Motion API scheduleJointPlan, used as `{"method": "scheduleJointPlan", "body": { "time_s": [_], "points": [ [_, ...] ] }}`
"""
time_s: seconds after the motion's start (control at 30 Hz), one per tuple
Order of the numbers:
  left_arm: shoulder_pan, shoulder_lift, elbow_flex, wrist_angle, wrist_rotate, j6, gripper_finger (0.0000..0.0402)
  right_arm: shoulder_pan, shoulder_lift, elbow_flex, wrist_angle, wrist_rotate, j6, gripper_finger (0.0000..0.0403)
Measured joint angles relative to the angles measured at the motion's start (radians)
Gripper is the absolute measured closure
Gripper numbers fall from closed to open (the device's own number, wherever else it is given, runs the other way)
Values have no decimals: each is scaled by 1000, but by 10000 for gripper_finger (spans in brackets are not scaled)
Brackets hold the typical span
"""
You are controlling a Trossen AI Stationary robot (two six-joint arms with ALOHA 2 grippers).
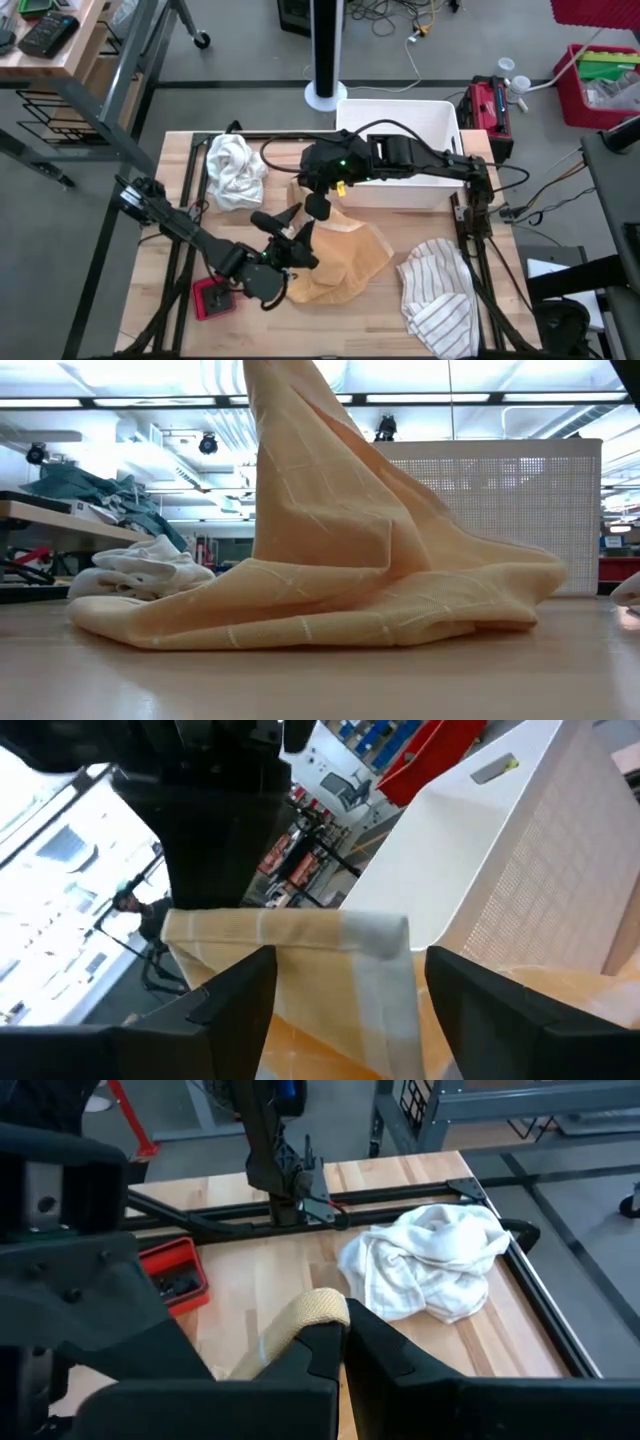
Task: Fold towel
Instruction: Fold the yellow kitchen towel
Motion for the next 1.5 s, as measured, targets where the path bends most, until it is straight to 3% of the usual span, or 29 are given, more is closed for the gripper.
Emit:
{"method": "scheduleJointPlan", "body": {
  "time_s": [0.23, 0.7, 1.1, 1.3, 1.5],
  "points": [
    [8, -5, 0, 2, -2, -36, 209, 0, 0, 0, 4, -7, -4, 403],
    [-3, -20, 3, 4, -2, 28, 390, 0, -1, 0, -21, -9, -4, 403],
    [-49, -79, 0, 3, -2, -8, 401, -1, -38, 0, -78, -9, -21, 394],
    [-127, -149, 36, 3, -2, 20, 401, -1, -111, 1, -124, -29, -105, 344],
    [-178, -204, 222, 4, 14, 220, 401, -5, -209, 1, -158, -87, -202, 292]
  ]
}}
